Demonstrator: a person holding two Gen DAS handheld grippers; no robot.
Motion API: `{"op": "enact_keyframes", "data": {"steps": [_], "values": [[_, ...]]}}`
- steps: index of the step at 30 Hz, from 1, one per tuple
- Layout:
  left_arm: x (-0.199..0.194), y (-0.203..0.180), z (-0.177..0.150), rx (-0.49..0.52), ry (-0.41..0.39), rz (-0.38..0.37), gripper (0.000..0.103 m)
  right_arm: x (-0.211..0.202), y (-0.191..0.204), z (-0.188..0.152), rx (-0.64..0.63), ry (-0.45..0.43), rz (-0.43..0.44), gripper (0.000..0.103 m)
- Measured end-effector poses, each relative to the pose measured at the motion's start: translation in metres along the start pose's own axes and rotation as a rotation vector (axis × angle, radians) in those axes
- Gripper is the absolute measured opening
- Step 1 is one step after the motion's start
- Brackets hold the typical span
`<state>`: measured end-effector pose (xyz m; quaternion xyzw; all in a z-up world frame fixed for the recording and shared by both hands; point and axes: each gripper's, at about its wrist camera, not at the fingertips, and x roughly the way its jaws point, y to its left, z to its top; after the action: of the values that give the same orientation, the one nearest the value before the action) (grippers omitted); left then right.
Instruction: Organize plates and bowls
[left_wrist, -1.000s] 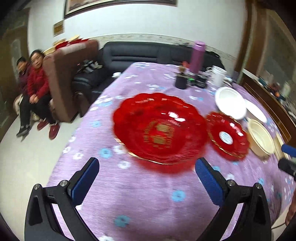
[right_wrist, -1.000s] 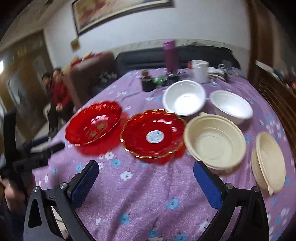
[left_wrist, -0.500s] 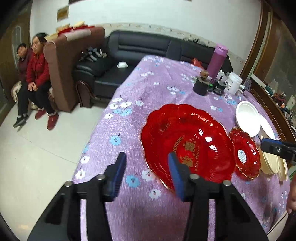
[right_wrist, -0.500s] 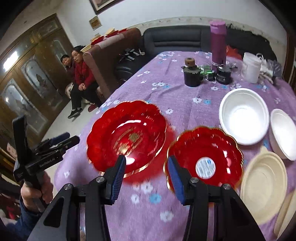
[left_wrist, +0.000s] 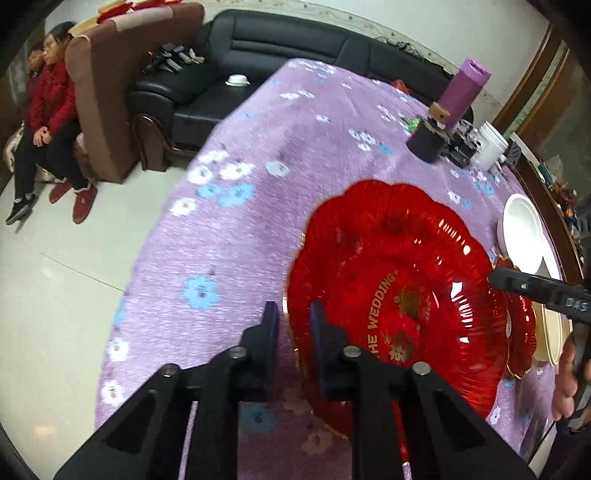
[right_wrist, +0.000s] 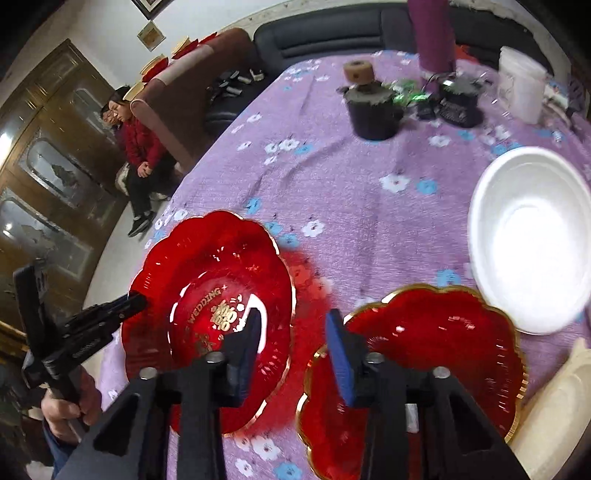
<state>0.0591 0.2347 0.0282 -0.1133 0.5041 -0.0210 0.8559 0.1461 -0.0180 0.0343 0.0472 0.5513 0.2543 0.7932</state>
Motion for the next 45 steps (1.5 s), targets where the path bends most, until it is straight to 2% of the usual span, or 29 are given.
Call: {"op": "enact_keyframes", "data": {"steps": [1,2,3,5,8,11,12,15,16,18,19,21,23,26,28,31,33,36,38,42,43,45], "values": [[0.001,-0.003,-0.001,0.008,-0.002,0.001,0.012,0.005,0.001,0.0,0.001,0.008,-0.015,0.026],[0.0,-0.005,-0.003,0.019,-0.007,0.013,0.011,0.009,0.002,-0.001,0.006,0.011,-0.013,0.014],[-0.002,-0.008,-0.006,0.029,-0.016,0.031,0.011,0.013,0.003,-0.004,0.011,0.016,-0.003,0.01],[-0.015,-0.009,-0.016,0.049,-0.046,0.068,0.011,0.013,0.009,-0.012,0.012,0.004,-0.021,0.009],[-0.037,-0.004,-0.041,0.053,-0.054,0.066,0.013,0.006,0.021,-0.034,0.003,0.002,-0.001,0.01],[-0.059,0.002,-0.078,0.075,-0.067,0.094,0.019,-0.004,0.037,-0.073,-0.026,0.027,0.041,0.01],[-0.062,0.005,-0.088,0.072,-0.063,0.096,0.022,-0.006,0.041,-0.083,-0.038,0.035,0.054,0.01],[-0.06,0.009,-0.105,0.071,-0.053,0.099,0.023,-0.007,0.054,-0.11,-0.073,0.045,0.078,0.011],[-0.06,0.01,-0.107,0.074,-0.055,0.107,0.028,-0.006,0.058,-0.113,-0.092,0.037,0.066,0.011],[-0.065,0.012,-0.109,0.074,-0.07,0.174,0.035,-0.01,0.062,-0.115,-0.128,0.001,0.054,0.012],[-0.071,0.013,-0.11,0.077,-0.089,0.19,0.044,-0.014,0.059,-0.116,-0.126,-0.013,0.056,0.012],[-0.094,0.018,-0.11,0.077,-0.149,0.208,0.055,-0.031,0.046,-0.119,-0.093,-0.056,0.071,0.014],[-0.115,0.019,-0.107,0.066,-0.196,0.221,0.055,-0.053,0.031,-0.125,-0.069,-0.102,0.098,0.014],[-0.14,0.005,-0.098,0.079,-0.243,0.145,0.055,-0.082,-0.004,-0.137,0.002,-0.175,0.054,0.014],[-0.143,-0.022,-0.088,0.126,-0.242,0.08,0.055,-0.097,-0.034,-0.148,0.084,-0.2,0.056,0.014],[-0.13,-0.067,-0.073,0.194,-0.195,-0.017,0.055,-0.107,-0.06,-0.162,0.147,-0.206,0.057,0.014],[-0.111,-0.106,-0.062,0.25,-0.137,-0.087,0.055,-0.107,-0.067,-0.17,0.188,-0.2,0.079,0.014],[-0.084,-0.151,-0.049,0.304,-0.093,-0.07,0.055,-0.105,-0.074,-0.174,0.206,-0.193,0.063,0.014],[-0.054,-0.177,-0.032,0.318,-0.036,-0.066,0.055,-0.104,-0.082,-0.173,0.232,-0.191,0.063,0.014],[0.006,-0.197,-0.006,0.243,0.098,-0.03,0.054,-0.094,-0.093,-0.165,0.264,-0.185,0.039,0.014],[0.02,-0.199,0.001,0.213,0.117,-0.019,0.054,-0.092,-0.096,-0.163,0.276,-0.183,0.039,0.014],[0.036,-0.202,0.008,0.219,0.131,0.001,0.053,-0.088,-0.103,-0.16,0.297,-0.171,0.024,0.014]]}}
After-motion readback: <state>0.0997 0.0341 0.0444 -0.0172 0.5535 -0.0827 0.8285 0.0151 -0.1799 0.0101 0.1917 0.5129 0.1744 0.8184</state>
